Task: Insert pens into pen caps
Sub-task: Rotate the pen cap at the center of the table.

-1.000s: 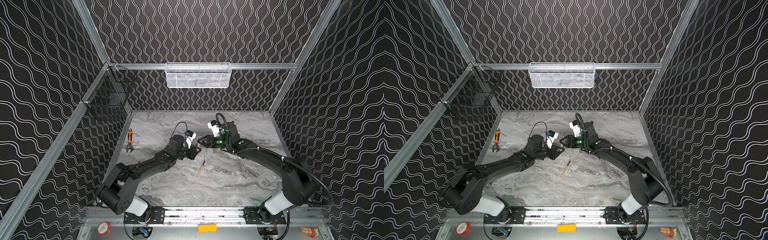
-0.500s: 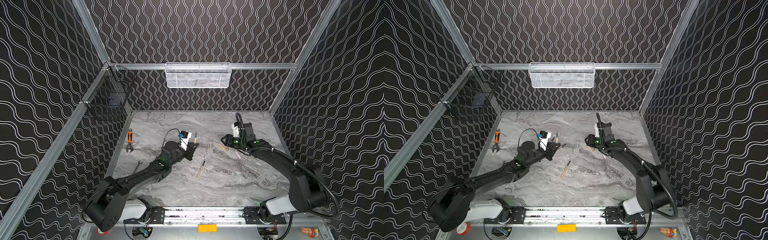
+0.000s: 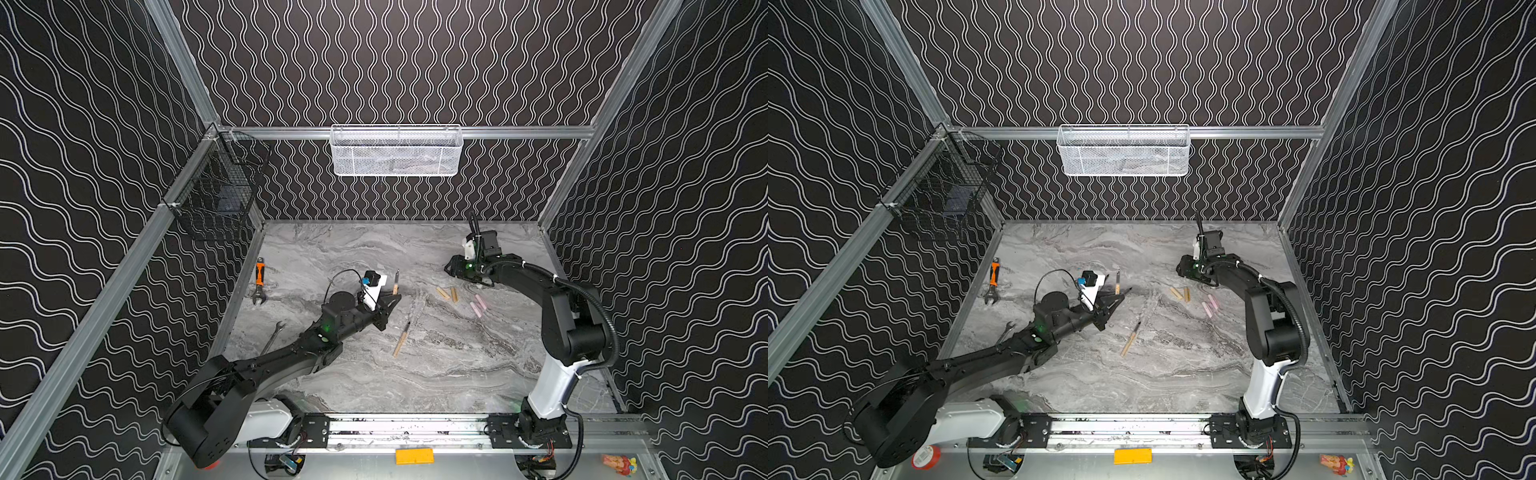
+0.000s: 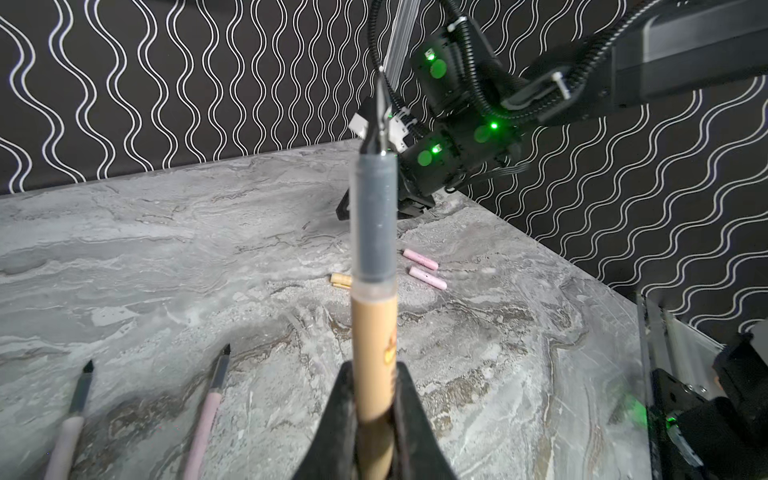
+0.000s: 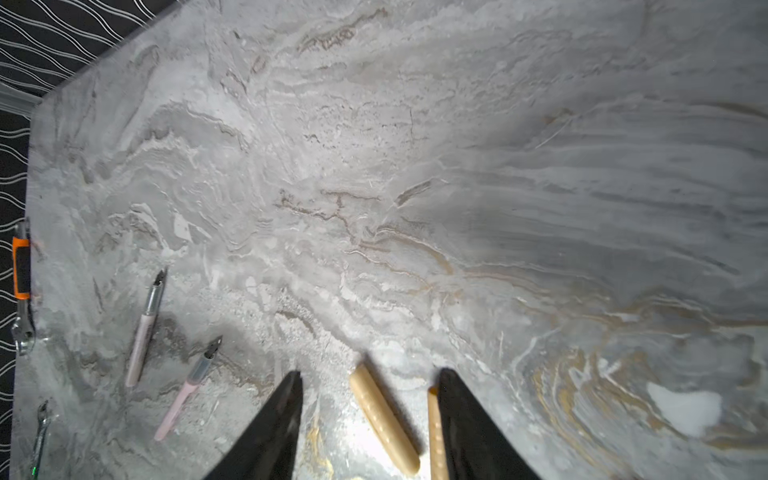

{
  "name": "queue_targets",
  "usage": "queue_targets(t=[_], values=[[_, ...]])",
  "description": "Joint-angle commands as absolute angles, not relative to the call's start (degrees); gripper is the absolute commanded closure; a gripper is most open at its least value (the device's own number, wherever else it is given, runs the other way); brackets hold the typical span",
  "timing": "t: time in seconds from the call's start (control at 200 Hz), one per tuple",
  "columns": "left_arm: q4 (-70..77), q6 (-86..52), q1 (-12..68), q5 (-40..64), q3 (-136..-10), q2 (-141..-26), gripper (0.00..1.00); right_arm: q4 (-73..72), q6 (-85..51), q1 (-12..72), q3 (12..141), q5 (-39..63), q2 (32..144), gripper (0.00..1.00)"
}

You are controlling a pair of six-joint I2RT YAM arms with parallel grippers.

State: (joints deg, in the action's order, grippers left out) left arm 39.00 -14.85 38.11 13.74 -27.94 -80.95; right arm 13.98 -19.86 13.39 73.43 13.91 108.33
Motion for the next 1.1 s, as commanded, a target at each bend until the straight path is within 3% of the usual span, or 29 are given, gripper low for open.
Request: queue_targets(t=[0.0,0.566,1.096], values=[[37.4,-15.2,38.3,13.3,-26.9,-79.7,0.89,16.5,-18.4,14.2,75.3,15.3,111.2,0.45],[38.5,-16.5,38.2,14.9,-23.7,-77.0,0.88,17.7,-18.6,20.1,75.7,14.1,116.4,0.44],[38.2,-17.5,38.3,15.8,-23.5,-76.8,0.89,17.6,-19.2,24.7,65.8,15.1,109.1,0.45]])
